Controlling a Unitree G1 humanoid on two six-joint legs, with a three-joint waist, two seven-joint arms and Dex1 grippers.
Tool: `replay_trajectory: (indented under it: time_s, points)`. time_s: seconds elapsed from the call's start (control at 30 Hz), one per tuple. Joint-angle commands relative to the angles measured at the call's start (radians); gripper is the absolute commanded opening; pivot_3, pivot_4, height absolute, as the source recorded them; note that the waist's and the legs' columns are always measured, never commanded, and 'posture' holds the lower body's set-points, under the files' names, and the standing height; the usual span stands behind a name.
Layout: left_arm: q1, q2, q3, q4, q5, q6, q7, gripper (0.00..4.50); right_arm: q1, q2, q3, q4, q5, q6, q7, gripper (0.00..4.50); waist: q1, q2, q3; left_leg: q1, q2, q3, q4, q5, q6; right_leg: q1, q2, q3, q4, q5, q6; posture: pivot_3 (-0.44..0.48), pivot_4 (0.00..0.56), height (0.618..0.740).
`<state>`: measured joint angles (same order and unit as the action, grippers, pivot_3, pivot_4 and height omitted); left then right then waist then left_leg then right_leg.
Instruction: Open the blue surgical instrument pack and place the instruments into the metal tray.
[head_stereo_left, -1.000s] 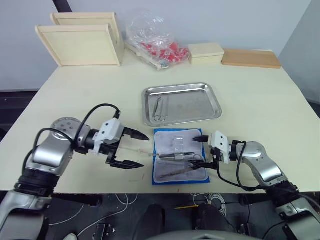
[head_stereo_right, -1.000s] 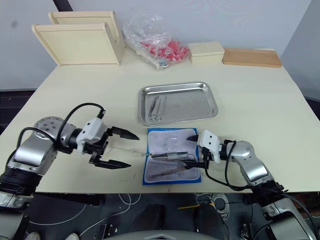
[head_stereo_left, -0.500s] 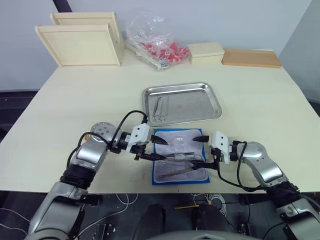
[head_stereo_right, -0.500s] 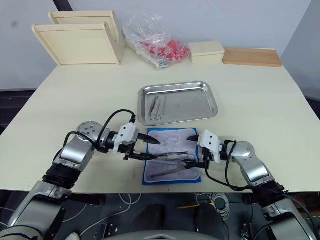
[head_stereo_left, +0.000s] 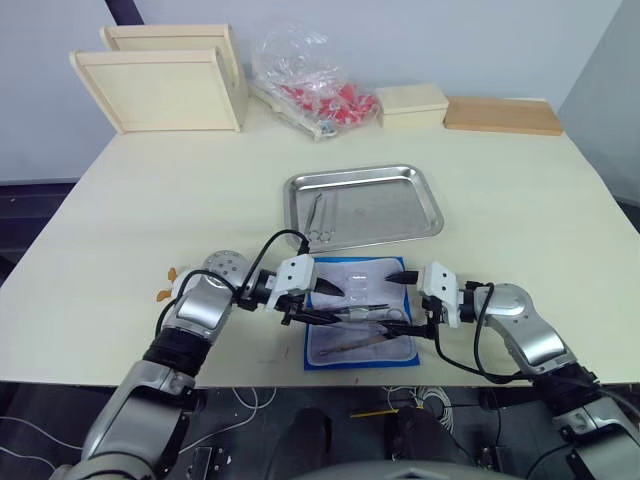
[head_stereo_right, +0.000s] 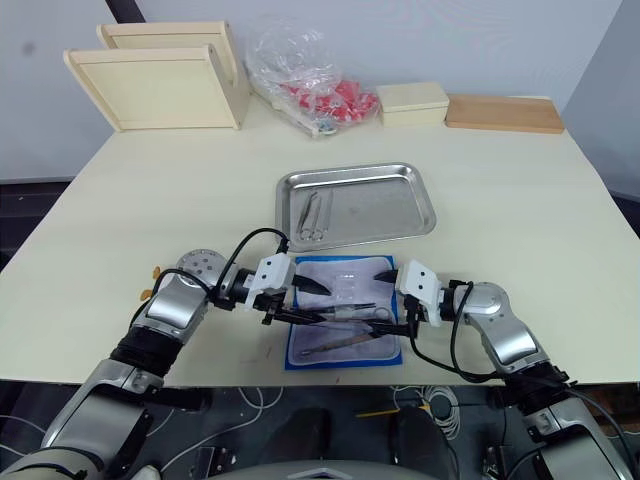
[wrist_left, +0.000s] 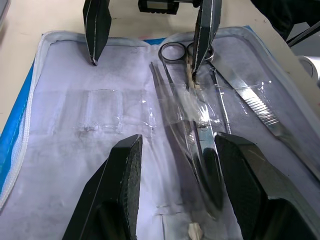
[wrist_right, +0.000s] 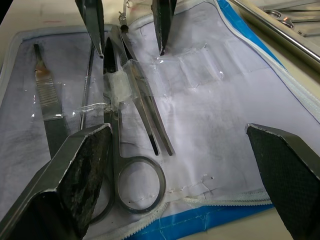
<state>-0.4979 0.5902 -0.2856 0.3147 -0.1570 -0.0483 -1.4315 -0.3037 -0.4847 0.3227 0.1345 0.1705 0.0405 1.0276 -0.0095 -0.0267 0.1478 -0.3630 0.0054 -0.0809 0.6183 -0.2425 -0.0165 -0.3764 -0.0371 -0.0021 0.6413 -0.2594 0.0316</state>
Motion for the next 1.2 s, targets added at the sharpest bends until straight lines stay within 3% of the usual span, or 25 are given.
replay_trajectory:
  time_s: [0.03, 0.6, 0.7, 0.8, 1.2]
  points:
    - [-0.019, -0.011, 0.000, 0.018, 0.005, -0.018, -0.002, 2.46, 0.064, -0.040, 0.047, 0.120, -0.106, 0.064, -0.030, 4.50, 0.000, 0.000, 0.000, 0.000, 0.000, 0.000, 0.000, 0.000, 0.000, 0.000, 0.000, 0.000, 0.000, 0.000, 0.001, 0.000, 0.150, 0.740]
    - [-0.005, -0.041, -0.018, 0.021, 0.020, 0.004, -0.015, 2.46, 0.074, -0.039, 0.045, 0.110, -0.105, 0.067, -0.041, 4.50, 0.000, 0.000, -0.001, 0.001, 0.000, 0.000, 0.000, 0.000, 0.000, 0.000, 0.000, 0.000, 0.000, 0.001, 0.001, 0.000, 0.150, 0.740]
    - [-0.006, -0.040, -0.020, 0.025, 0.025, 0.010, -0.012, 1.63, 0.075, -0.039, 0.046, 0.110, -0.105, 0.067, -0.042, 4.50, 0.000, 0.001, -0.002, 0.001, 0.000, 0.000, 0.000, 0.000, 0.000, 0.000, 0.000, 0.000, 0.000, 0.001, 0.001, 0.000, 0.150, 0.740]
    - [-0.003, -0.037, -0.021, 0.021, 0.021, 0.021, -0.014, 0.11, 0.076, -0.039, 0.047, 0.109, -0.105, 0.067, -0.042, 4.50, 0.000, 0.001, -0.003, 0.001, 0.000, 0.000, 0.000, 0.000, 0.000, 0.001, 0.000, 0.000, 0.000, 0.001, 0.001, 0.000, 0.150, 0.740]
    - [-0.012, -0.036, -0.023, 0.015, 0.044, 0.020, 0.024, 0.01, 0.078, -0.039, 0.047, 0.108, -0.104, 0.066, -0.044, 4.50, 0.000, 0.001, -0.003, 0.001, 0.000, 0.000, 0.001, 0.000, 0.000, 0.001, 0.000, 0.000, 0.000, 0.001, 0.001, 0.000, 0.150, 0.740]
